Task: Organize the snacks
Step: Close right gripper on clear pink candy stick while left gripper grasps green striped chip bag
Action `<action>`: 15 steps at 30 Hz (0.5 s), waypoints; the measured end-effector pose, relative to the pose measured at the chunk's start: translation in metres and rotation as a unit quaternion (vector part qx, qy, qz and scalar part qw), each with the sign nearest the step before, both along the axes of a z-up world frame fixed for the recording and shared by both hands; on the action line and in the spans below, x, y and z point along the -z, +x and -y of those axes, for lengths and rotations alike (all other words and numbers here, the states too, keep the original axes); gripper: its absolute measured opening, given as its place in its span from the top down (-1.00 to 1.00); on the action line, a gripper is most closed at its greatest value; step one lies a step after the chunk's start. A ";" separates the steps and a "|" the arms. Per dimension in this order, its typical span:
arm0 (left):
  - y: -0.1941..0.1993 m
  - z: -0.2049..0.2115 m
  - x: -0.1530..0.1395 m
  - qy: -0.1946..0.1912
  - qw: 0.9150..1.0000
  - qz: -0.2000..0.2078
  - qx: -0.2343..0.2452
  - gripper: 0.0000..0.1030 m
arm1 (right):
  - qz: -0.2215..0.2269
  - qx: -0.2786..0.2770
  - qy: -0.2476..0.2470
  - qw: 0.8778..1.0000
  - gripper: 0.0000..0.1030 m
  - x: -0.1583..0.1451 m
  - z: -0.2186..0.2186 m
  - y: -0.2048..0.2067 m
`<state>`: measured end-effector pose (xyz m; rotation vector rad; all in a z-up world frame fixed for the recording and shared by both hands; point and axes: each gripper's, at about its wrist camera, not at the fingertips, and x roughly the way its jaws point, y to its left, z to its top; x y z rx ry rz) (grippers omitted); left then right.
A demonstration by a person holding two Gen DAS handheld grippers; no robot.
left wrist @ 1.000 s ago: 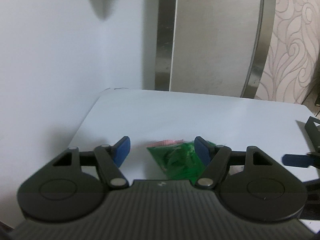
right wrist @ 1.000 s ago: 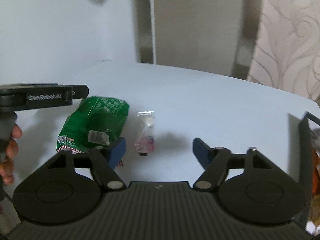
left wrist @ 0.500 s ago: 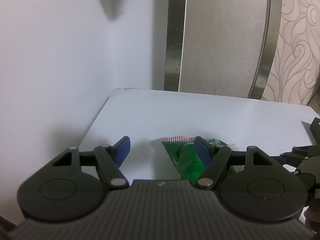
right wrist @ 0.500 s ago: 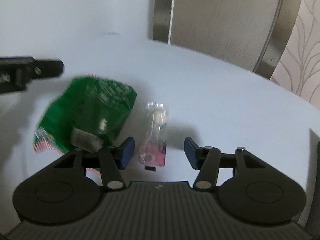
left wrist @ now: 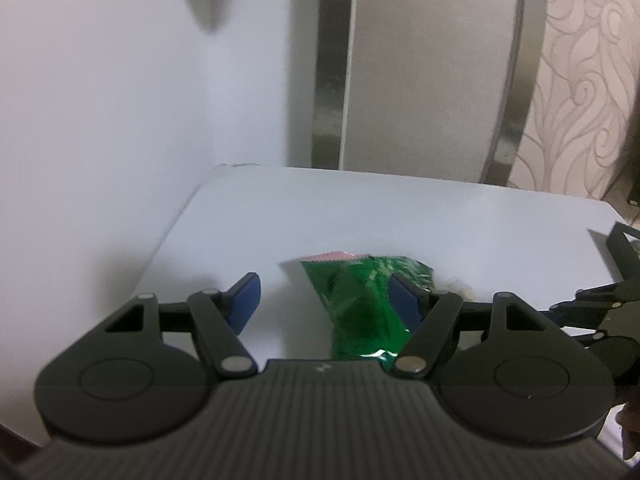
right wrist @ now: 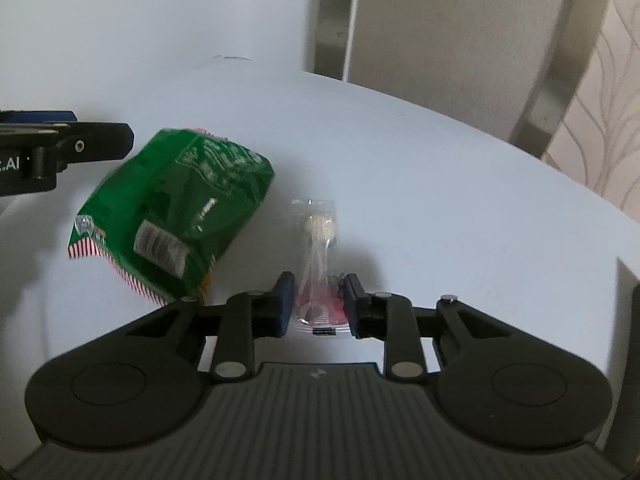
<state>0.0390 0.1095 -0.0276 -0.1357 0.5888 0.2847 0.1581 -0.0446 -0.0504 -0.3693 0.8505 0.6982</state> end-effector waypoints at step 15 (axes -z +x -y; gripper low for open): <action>0.040 0.018 0.027 -0.017 0.998 -0.039 0.050 -0.62 | -0.008 0.054 0.012 0.998 0.40 0.002 0.069 -0.038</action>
